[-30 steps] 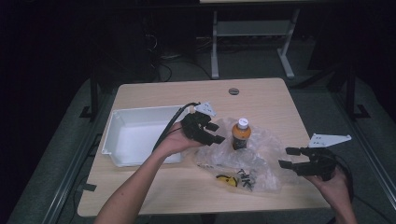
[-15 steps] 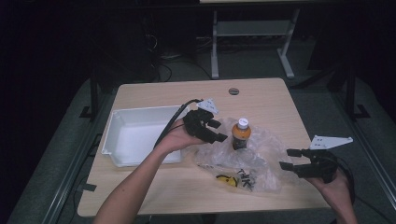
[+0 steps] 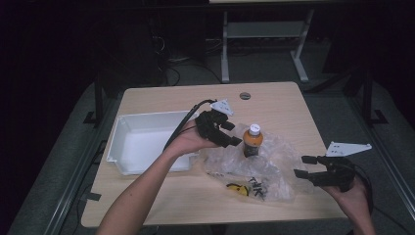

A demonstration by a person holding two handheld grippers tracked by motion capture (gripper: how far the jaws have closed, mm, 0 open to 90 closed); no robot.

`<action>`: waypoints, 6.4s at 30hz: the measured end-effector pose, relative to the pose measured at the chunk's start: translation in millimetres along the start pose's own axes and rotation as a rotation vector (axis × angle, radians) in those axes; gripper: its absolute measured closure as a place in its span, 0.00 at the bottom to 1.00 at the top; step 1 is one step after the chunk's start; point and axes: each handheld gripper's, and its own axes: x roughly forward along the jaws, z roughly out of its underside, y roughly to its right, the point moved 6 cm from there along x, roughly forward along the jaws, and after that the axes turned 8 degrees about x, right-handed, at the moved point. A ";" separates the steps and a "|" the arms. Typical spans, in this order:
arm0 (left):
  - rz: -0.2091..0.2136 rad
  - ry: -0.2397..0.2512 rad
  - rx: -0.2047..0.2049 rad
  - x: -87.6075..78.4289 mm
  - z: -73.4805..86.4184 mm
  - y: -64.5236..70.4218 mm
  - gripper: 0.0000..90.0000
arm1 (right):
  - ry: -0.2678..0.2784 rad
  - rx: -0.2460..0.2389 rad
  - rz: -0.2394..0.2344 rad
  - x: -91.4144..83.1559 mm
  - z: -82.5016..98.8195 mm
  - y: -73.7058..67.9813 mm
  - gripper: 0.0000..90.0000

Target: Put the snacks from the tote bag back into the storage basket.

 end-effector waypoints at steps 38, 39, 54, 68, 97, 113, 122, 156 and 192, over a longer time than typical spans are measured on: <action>0.060 -0.069 0.101 31.4 -34.4 -15.1 0.42 | 0.017 -0.006 0.022 -7.9 2.6 1.9 0.34; 0.062 -0.072 0.102 31.8 -34.7 -15.3 0.42 | 0.017 -0.005 0.022 -8.2 2.9 2.2 0.34; 0.110 -0.099 0.126 40.9 -35.4 -20.9 0.45 | 0.015 0.002 0.007 -5.4 3.9 3.9 0.34; 0.138 -0.101 0.131 49.6 -34.1 -22.5 0.55 | 0.010 0.006 0.019 -7.1 7.7 2.2 0.33; 0.141 -0.111 0.172 54.2 -37.7 -21.9 0.64 | 0.008 -0.011 0.011 -7.8 5.4 -0.1 0.34; 0.144 -0.135 0.208 55.4 -39.5 -22.1 0.65 | 0.004 -0.009 0.013 -7.0 5.9 0.6 0.34; 0.152 -0.136 0.199 55.7 -40.4 -23.3 0.65 | 0.006 -0.002 0.013 -7.3 6.3 2.3 0.34; 0.126 -0.185 0.208 52.3 -44.4 -18.2 0.66 | 0.018 0.003 0.040 -9.5 9.0 3.6 0.30; 0.089 -0.157 0.308 -6.7 -110.4 -9.1 0.66 | 0.051 0.010 0.064 -13.2 10.8 5.7 0.31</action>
